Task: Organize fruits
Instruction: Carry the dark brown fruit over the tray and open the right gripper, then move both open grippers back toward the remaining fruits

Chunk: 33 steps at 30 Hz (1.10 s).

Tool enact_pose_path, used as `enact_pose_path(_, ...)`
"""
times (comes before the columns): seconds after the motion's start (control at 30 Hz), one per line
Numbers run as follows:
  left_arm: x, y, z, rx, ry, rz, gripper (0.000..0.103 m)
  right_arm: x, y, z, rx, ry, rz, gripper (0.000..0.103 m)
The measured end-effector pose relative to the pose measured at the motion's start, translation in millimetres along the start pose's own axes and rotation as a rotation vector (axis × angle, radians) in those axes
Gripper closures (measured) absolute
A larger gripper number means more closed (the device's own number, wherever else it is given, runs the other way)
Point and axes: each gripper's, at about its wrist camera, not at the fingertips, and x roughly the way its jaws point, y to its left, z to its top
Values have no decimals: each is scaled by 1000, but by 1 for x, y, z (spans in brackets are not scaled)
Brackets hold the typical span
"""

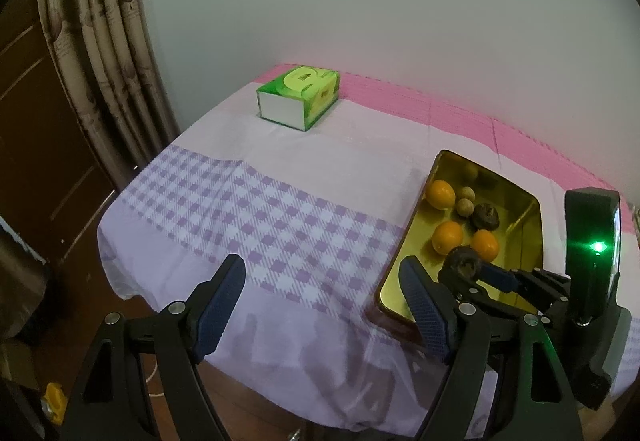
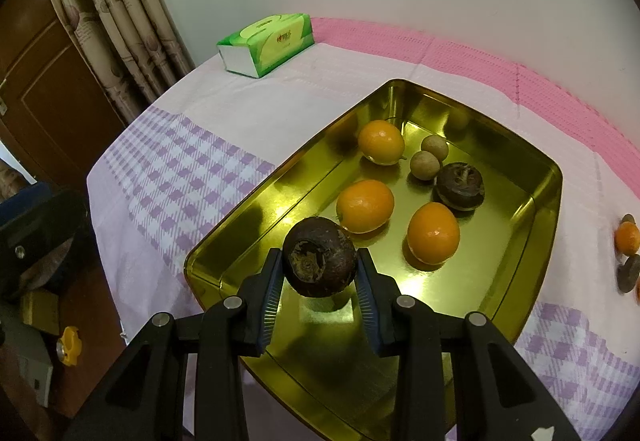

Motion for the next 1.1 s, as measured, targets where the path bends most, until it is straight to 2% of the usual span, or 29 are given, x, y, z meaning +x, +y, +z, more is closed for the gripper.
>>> enact_pose_path(0.87, -3, -1, 1, 0, -14, -2, 23, 12, 9, 5, 6, 15, 8, 70)
enact_pose_path(1.1, -3, -1, 1, 2, -14, -3, 23, 8, 7, 8, 15, -5, 12, 70)
